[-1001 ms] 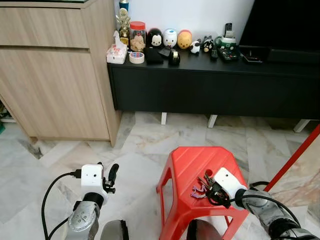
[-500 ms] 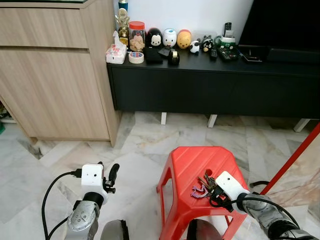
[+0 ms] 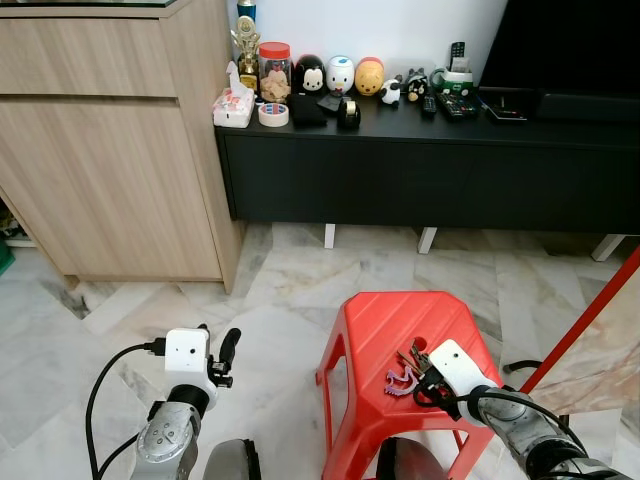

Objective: Hang keys on a hook

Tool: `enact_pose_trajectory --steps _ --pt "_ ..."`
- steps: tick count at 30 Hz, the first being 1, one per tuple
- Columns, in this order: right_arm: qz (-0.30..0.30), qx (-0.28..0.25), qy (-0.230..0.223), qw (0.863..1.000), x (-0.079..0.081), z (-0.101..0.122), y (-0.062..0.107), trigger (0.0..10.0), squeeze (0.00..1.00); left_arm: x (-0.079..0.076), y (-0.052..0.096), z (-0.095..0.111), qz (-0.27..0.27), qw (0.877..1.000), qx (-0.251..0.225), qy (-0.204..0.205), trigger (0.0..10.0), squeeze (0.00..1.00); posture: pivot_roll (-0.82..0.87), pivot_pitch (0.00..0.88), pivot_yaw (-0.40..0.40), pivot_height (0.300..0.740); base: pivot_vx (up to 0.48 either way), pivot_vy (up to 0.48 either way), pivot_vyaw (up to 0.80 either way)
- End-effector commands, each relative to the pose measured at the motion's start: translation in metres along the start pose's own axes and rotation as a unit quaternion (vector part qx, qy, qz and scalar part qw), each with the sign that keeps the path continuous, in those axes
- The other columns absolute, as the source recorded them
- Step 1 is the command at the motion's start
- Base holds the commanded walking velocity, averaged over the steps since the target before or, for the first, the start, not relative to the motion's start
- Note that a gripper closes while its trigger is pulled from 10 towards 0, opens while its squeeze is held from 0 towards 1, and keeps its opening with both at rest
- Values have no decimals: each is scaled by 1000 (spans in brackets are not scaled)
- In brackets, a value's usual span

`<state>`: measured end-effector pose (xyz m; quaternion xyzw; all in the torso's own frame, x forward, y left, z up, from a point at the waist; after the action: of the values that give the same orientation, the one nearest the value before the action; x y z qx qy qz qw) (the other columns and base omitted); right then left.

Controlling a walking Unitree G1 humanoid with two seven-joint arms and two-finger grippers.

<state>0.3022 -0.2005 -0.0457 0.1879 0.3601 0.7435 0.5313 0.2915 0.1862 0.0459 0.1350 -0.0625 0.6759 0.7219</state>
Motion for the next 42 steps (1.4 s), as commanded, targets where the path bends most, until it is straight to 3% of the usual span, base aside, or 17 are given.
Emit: enact_pose_trajectory --steps 1,6,7,8,32,37,42 --pt "-7 -1 -10 1000 -2 3 0 10000 0 -5 2 -2 -11 1000 6 -5 10000 0 124 3 -60 591 0 0 0" --pt "-14 1 -14 1000 -3 3 -1 10000 0 -5 3 -3 -13 1000 9 -6 10000 0 126 5 -60 591 0 0 0" --pt "-14 3 -15 1000 -2 3 -1 2706 0 -5 3 -3 -13 1000 10 -7 10000 0 127 7 -60 591 0 0 0" --pt "-13 4 -15 1000 -2 3 -1 0 0 -5 3 -3 -13 1000 11 -8 10000 0 127 7 -60 591 0 0 0" --pt "-3 12 -24 1000 12 -3 -5 0 0 -8 4 -5 -24 999 17 -17 10000 0 139 7 -52 591 0 0 0" --pt "-3 -28 -32 999 15 13 -7 0 0 -9 4 -4 -26 999 17 -17 10000 0 140 0 -52 591 0 0 0" --pt "-4 -79 -80 994 16 28 -6 0 0 -10 3 -6 -26 999 18 -18 10000 0 136 0 -59 591 0 0 0"
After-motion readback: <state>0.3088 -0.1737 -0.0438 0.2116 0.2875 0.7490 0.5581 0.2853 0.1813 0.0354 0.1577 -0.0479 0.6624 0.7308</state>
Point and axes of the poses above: a point about 5 cm out from each wrist's last joint towards the gripper, its own y axis pointing back from the gripper into the wrist, its own z axis along the axis of the wrist's last joint, x = y × z, the point moved 4 cm from there along -y, pointing out of the wrist towards the gripper, and after that the axes turned 14 degrees about -y, right-handed, at the moved point
